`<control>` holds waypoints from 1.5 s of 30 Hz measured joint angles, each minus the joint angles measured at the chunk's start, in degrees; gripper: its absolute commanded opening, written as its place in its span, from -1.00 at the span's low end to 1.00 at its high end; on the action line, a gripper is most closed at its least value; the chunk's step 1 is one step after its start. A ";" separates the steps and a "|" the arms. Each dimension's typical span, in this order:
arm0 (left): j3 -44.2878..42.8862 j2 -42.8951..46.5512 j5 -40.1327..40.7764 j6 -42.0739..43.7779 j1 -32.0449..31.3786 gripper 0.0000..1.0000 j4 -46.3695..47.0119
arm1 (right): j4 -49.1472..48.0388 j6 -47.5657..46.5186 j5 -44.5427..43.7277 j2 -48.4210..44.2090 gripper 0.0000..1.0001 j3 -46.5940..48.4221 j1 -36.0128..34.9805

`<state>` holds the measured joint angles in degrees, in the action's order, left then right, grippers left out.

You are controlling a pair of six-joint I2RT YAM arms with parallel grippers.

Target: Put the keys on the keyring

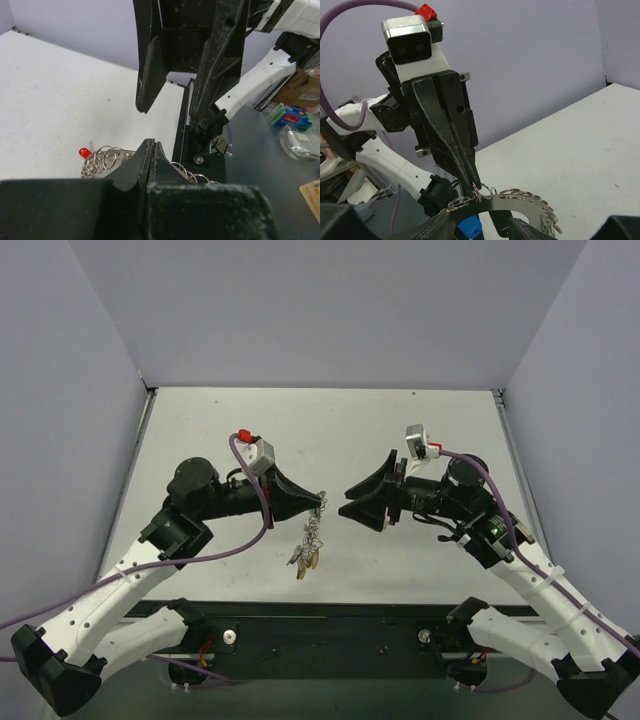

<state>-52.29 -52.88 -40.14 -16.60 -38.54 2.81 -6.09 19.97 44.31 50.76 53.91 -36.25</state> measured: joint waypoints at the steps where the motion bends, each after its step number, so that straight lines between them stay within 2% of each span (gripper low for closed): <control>1: 0.17 0.00 -0.68 -1.03 0.00 -1.00 1.42 | -0.59 0.46 0.37 0.15 -0.02 0.00 -0.31; 15: 1.44 -0.81 -5.70 -9.14 0.00 -1.00 13.14 | -4.59 2.54 2.03 1.33 -0.07 0.00 -3.21; 26: 2.49 -2.38 -8.24 -12.39 0.00 -1.00 17.29 | -7.37 2.97 2.05 2.95 -0.28 0.00 -4.35; 30: 3.02 -2.43 -8.57 -13.40 0.02 -1.00 18.67 | -7.48 3.04 2.14 3.41 -0.39 0.00 -4.61; 31: 3.17 -2.43 -8.63 -13.73 0.02 -1.00 18.97 | -7.54 3.04 2.12 3.43 -0.52 0.00 -4.74; 33: 3.41 -2.47 -8.59 -14.32 0.02 -1.00 19.78 | -7.87 3.19 2.45 3.41 -0.62 0.00 -4.76; 37: 3.98 -3.26 -8.96 -16.15 0.37 -1.00 22.73 | -8.74 4.13 2.73 3.39 -1.00 0.00 -4.98; 41: 4.42 -3.80 -9.51 -18.18 0.85 -1.00 25.73 | -9.57 5.05 3.23 3.28 -1.00 -0.02 -4.94; 43: 4.50 -3.85 -9.66 -18.82 0.85 -0.65 26.64 | -9.97 5.33 3.43 3.13 -1.00 -0.02 -4.96; 45: 4.52 -3.82 -9.60 -19.17 0.83 -0.04 27.23 | -10.34 5.55 3.63 3.06 -1.00 -0.02 -4.94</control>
<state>-47.77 -56.71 -49.74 -35.77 -37.71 30.04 -16.43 25.52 47.94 53.82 53.89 -41.19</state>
